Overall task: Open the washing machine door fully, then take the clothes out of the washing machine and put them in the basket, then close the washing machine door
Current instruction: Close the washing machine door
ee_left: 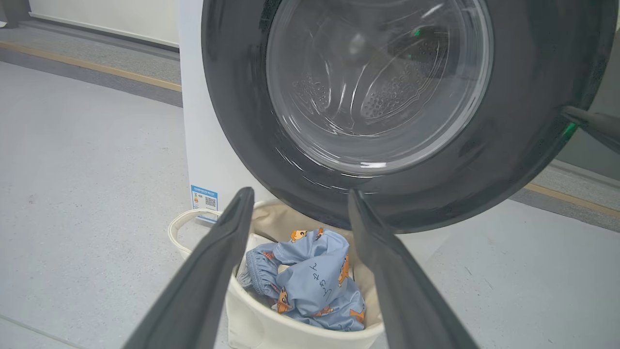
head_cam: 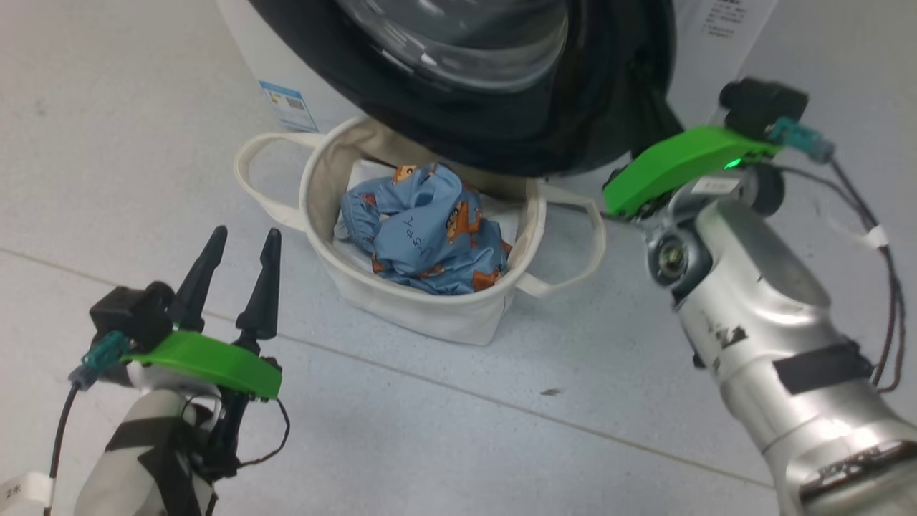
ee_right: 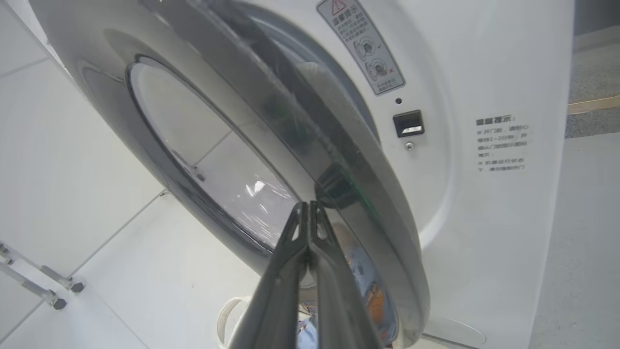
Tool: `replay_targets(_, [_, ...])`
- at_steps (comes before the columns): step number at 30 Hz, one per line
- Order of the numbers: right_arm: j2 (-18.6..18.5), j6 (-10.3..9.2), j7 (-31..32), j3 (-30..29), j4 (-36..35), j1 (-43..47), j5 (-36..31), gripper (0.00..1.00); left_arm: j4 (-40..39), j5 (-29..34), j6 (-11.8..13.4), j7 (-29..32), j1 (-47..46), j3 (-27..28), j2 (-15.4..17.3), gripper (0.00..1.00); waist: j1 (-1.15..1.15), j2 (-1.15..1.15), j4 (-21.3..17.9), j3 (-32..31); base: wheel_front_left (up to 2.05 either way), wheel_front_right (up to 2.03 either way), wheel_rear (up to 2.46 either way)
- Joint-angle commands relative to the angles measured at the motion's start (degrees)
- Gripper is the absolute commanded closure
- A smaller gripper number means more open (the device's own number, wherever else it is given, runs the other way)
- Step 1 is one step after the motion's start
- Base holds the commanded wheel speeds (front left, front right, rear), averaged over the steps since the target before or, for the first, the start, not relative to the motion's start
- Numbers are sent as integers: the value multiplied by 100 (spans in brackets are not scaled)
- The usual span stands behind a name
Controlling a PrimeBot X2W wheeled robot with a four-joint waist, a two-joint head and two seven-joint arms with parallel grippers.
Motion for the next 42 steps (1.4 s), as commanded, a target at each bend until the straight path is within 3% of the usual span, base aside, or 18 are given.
replay_targets(1, [100,-1,-70,-122,-91,-280,-124,100,-172,9,-33,-69,-242,168,130,0,0,0,-10,124,0,0,0])
replay_targets(9, [100,-1,-71,-976,263,-712,-918,100,-132,-10,-33,-69,-451,43,33,0,0,0,61,398,0,0,0])
replay_targets(18, [100,-1,-71,-1564,423,-1022,-1312,100,-106,-53,-33,-69,-539,41,-54,0,0,0,134,601,0,0,0])
replay_targets(31, [100,-1,-71,-2181,704,-1425,-1707,100,-96,-57,-33,-69,-532,31,-149,0,0,0,228,783,0,0,0])
replay_targets(36, [101,-1,-71,-2151,794,-1478,-1789,100,-111,-50,-33,-69,-536,68,-161,0,0,0,235,783,0,0,0])
replay_targets(37, [101,-1,-71,-2123,792,-1470,-1809,33,-111,-46,-33,-69,-532,76,-161,0,0,0,234,776,0,0,0])
replay_targets(38, [101,-1,-71,-2123,792,-1470,-1809,33,-111,-46,-33,-69,-532,76,-161,0,0,0,234,776,0,0,0])
replay_targets(39, [101,-1,-71,-2102,785,-1459,-1820,3,-110,-47,-33,-69,-529,89,-159,0,0,0,229,769,0,0,0])
replay_targets(42, [101,-1,-71,-1916,807,-1411,-1647,0,-13,-61,-33,-69,-516,193,-111,0,0,0,160,751,0,0,0])
